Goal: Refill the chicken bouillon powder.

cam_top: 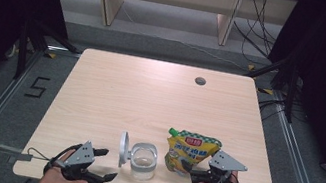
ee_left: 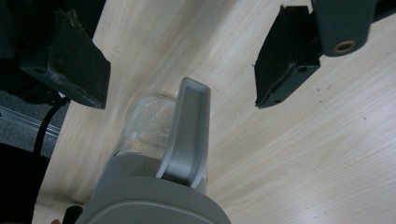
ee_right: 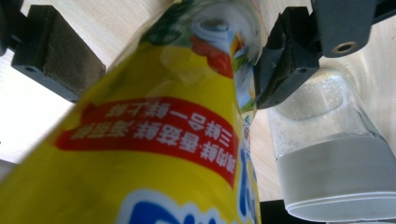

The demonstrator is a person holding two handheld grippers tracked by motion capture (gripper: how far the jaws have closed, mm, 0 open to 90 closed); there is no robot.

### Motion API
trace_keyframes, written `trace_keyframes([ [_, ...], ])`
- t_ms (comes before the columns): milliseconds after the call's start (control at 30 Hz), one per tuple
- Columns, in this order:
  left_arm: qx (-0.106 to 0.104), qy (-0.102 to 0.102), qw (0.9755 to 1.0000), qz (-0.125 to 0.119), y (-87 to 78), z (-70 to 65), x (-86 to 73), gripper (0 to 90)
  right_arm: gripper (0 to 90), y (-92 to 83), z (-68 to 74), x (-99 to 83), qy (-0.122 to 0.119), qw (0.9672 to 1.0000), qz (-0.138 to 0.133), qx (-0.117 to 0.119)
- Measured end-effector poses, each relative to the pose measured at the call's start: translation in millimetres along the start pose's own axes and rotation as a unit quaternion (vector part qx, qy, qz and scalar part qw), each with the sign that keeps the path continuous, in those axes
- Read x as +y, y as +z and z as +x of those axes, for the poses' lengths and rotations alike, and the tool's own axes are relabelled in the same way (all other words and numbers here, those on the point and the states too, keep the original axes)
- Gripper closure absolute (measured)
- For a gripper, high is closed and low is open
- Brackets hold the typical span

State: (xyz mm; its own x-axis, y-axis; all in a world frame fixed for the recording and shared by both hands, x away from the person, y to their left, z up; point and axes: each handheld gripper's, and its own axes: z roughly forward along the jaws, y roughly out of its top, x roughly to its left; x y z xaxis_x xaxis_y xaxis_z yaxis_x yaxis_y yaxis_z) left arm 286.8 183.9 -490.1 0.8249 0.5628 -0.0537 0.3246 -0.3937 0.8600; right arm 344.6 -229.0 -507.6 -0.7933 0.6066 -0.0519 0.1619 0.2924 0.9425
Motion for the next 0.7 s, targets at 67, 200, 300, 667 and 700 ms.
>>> trace_keyframes([
  [67,-0.002,0.008,1.0000,0.001,0.3,0.7,0.1,18.0,18.4,1.9,1.7,-0.4,0.013,0.9999,0.000,0.006],
  [200,-0.006,0.015,0.9999,0.002,1.0,1.5,0.2,18.0,19.4,4.9,1.7,-0.9,0.028,0.9994,0.000,0.020],
  [300,-0.006,0.011,0.9999,0.001,2.0,0.9,-0.3,18.0,19.9,6.4,1.2,-1.2,0.029,0.9993,-0.007,0.022],
  [667,-0.005,-0.004,1.0000,0.003,3.9,-1.8,-1.5,18.1,21.8,10.1,-1.5,-2.1,0.035,0.9988,-0.018,0.028],
  [700,-0.003,0.002,1.0000,0.008,3.6,-1.1,-1.5,18.1,21.9,10.9,-1.9,-2.2,0.032,0.9988,-0.020,0.031],
])
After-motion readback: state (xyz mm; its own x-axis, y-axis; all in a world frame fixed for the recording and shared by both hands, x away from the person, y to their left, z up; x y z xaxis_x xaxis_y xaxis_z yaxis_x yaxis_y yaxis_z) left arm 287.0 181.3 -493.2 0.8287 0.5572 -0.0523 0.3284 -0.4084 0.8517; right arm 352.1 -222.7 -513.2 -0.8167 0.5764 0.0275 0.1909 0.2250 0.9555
